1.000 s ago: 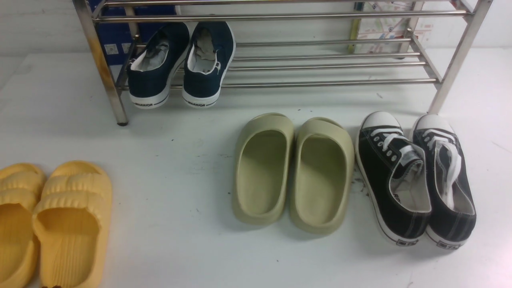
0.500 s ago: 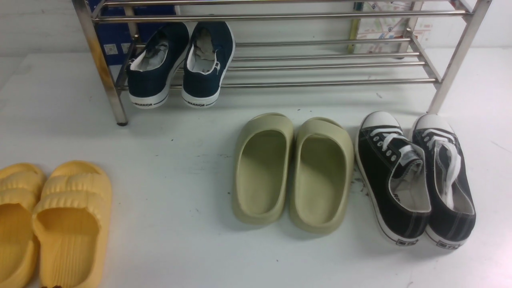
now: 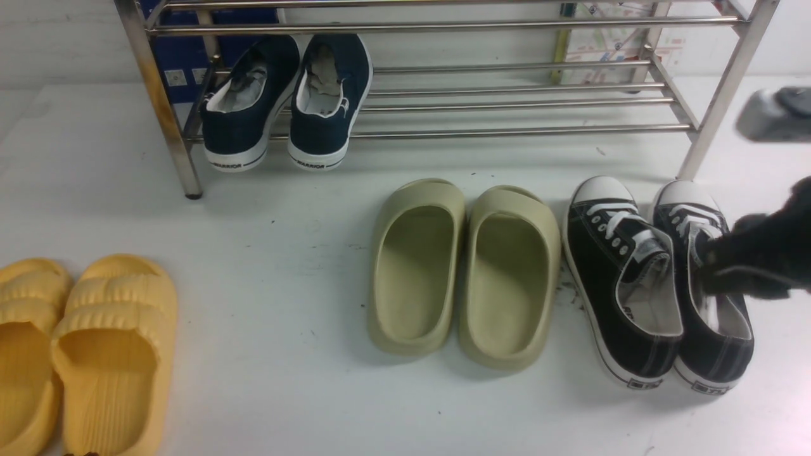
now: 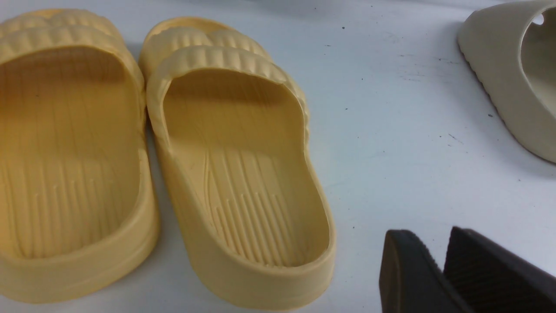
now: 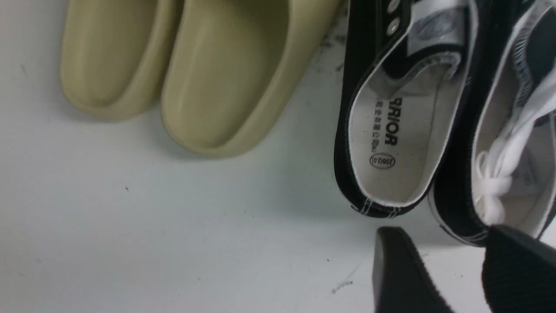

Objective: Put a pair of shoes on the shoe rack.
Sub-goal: Use the right arm to grab the shoe closest to it

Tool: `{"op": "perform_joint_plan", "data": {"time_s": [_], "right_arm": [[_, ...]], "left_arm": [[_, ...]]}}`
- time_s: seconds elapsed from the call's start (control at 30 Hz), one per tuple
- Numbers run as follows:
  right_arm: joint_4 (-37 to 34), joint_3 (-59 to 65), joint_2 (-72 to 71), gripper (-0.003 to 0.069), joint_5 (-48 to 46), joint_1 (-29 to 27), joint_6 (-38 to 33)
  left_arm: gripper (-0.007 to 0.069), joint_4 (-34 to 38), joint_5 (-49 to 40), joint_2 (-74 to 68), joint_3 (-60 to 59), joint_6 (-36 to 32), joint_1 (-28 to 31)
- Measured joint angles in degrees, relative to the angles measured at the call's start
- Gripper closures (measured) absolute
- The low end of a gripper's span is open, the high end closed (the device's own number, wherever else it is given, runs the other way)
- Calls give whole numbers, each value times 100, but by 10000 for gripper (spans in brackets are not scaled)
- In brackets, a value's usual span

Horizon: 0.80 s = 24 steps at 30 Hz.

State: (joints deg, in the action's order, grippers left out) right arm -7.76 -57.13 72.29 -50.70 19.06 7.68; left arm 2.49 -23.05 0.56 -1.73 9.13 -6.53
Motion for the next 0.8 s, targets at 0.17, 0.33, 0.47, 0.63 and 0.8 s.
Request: {"op": "perform_joint_plan", "data": {"time_s": [0.17,0.33,0.47,0.63,0.8], "right_arm": [[831,-54,751,270,189,745,721],[982,-153,1519,212,578,824,847],[1096,-159,2126,202,830,824,847],[1257,-206,2657,271,1071,824,836],[1149,-229,2611,581,1009,829,824]], "left_arm": [[470,0,0,0,0,0,0],[470,0,0,0,0,0,0],[463,0,0,0,0,0,0],[463,0,0,0,0,0,0],[459,0,0,0,0,0,0]]}}
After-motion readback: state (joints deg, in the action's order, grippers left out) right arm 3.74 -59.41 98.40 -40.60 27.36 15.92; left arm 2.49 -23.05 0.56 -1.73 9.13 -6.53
